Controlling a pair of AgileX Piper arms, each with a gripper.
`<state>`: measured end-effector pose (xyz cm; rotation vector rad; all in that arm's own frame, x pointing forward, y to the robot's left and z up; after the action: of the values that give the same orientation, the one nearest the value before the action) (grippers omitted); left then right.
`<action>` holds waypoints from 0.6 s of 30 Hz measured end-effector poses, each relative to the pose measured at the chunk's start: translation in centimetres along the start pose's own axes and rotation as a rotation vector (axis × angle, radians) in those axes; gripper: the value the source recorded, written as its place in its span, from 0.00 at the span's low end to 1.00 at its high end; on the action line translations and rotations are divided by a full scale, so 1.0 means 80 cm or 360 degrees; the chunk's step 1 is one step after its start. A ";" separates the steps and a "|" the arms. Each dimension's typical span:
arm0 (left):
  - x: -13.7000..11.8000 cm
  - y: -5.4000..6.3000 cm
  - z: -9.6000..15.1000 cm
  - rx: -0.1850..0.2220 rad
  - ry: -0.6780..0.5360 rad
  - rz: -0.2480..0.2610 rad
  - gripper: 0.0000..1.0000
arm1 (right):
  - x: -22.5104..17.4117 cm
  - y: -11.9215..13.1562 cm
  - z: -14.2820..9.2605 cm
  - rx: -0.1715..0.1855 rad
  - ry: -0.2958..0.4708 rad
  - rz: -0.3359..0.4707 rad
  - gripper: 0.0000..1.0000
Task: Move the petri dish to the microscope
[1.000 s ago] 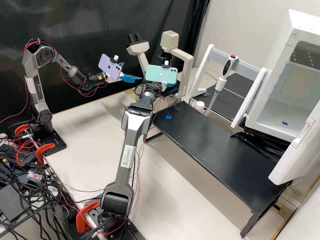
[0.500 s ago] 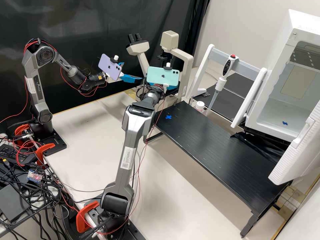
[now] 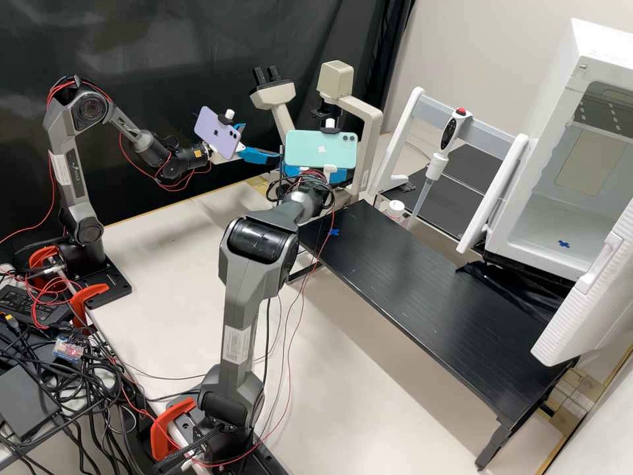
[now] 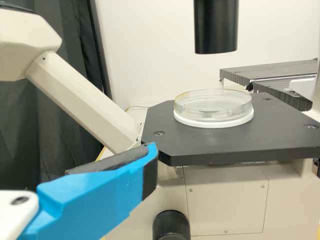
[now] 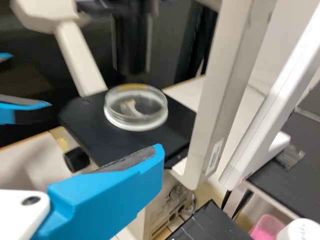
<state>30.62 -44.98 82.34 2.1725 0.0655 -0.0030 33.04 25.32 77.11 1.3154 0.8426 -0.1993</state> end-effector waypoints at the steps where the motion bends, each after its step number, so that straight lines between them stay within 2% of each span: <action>1: 0.000 0.000 0.000 0.0000 0.0000 0.0000 1.00 | -0.009 -0.002 0.004 -0.0014 0.0019 -0.0018 1.00; 3: 0.000 0.000 0.000 0.0000 0.0000 0.0000 1.00 | -0.036 -0.003 0.016 -0.0033 0.0063 -0.0041 1.00; 5: 0.000 0.000 0.000 0.0000 0.0000 0.0000 1.00 | -0.055 -0.002 0.028 -0.0039 0.0038 -0.0022 1.00; 9: 0.000 0.000 0.000 0.0000 0.0000 0.0000 1.00 | -0.091 0.003 0.058 -0.0006 -0.0003 0.0022 1.00; 15: 0.000 0.000 0.000 0.0000 0.0000 0.0000 1.00 | -0.149 0.011 0.126 0.0126 -0.0255 0.0167 1.00; 18: 0.000 0.000 0.000 0.0000 0.0000 0.0000 1.00 | -0.178 0.012 0.160 0.0213 -0.0378 0.0239 1.00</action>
<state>30.62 -44.98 82.34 2.1725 0.0655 -0.0030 29.17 9.47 87.13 1.4417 0.5345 -0.2910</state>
